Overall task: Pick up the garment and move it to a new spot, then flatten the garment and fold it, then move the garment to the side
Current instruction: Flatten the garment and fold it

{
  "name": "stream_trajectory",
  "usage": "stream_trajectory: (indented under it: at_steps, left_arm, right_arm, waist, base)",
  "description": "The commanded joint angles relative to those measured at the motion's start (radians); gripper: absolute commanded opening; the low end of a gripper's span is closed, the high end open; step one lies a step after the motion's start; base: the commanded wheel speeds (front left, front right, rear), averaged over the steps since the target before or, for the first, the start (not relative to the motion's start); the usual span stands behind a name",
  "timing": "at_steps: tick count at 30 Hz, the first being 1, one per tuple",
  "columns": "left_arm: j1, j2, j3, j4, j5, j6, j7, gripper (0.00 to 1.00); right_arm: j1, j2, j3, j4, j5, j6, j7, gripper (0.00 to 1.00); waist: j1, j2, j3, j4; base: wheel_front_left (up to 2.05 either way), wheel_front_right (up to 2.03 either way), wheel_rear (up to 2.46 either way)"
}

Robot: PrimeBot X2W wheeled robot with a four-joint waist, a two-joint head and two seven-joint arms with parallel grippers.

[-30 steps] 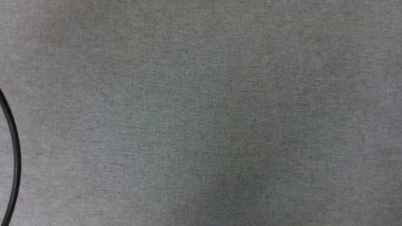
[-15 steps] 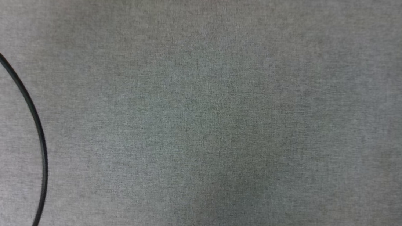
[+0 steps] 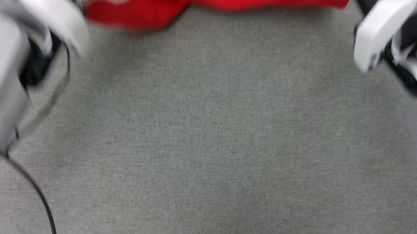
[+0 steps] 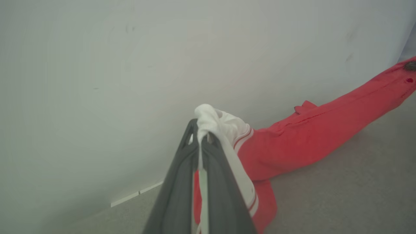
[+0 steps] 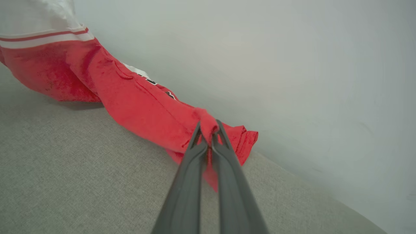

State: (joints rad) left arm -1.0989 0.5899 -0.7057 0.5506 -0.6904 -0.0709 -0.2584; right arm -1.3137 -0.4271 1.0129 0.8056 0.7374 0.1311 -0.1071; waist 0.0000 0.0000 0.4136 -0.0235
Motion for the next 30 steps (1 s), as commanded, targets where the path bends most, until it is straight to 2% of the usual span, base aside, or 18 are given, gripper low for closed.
stream_trajectory:
  at_steps: [1,8,13,17,23,30]
  left_arm:
    - [0.097,0.011,0.002,-0.051,-0.011,0.03,-0.005,0.0]
    - [0.484,0.097,-0.018,-0.344,-0.053,0.168,0.0,0.0]
    - [0.716,0.17,-0.042,-0.537,-0.078,0.281,0.024,0.0]
    - [0.867,0.202,-0.068,-0.637,-0.113,0.345,0.043,0.0]
    - [1.014,0.2,-0.095,-0.689,-0.145,0.407,0.034,0.0]
    - [1.194,0.19,-0.123,-0.711,-0.201,0.451,0.018,0.0]
  right_arm:
    - [0.056,-0.018,0.022,-0.019,0.024,-0.001,-0.012,0.0]
    - [0.266,-0.11,0.105,-0.105,0.11,-0.001,-0.05,0.0]
    - [0.418,-0.182,0.126,-0.159,0.162,-0.001,-0.059,0.0]
    - [0.543,-0.242,0.124,-0.203,0.199,-0.001,-0.072,0.0]
    - [0.688,-0.291,0.106,-0.243,0.216,-0.001,-0.092,0.0]
    - [0.86,-0.343,0.056,-0.308,0.21,-0.001,-0.084,0.0]
  waist:
    - [0.0,0.0,-0.051,-0.005]
    - [0.0,0.0,-0.164,-0.007]
    - [0.0,0.0,-0.236,-0.009]
    - [0.0,0.0,-0.282,-0.006]
    - [0.0,0.0,-0.325,-0.011]
    - [0.0,0.0,-0.375,-0.021]
  base:
    - [0.0,0.0,0.0]
    - [0.0,0.0,0.0]
    - [0.0,0.0,0.0]
    - [0.0,0.0,0.0]
    - [0.0,0.0,0.0]
    - [0.0,0.0,0.0]
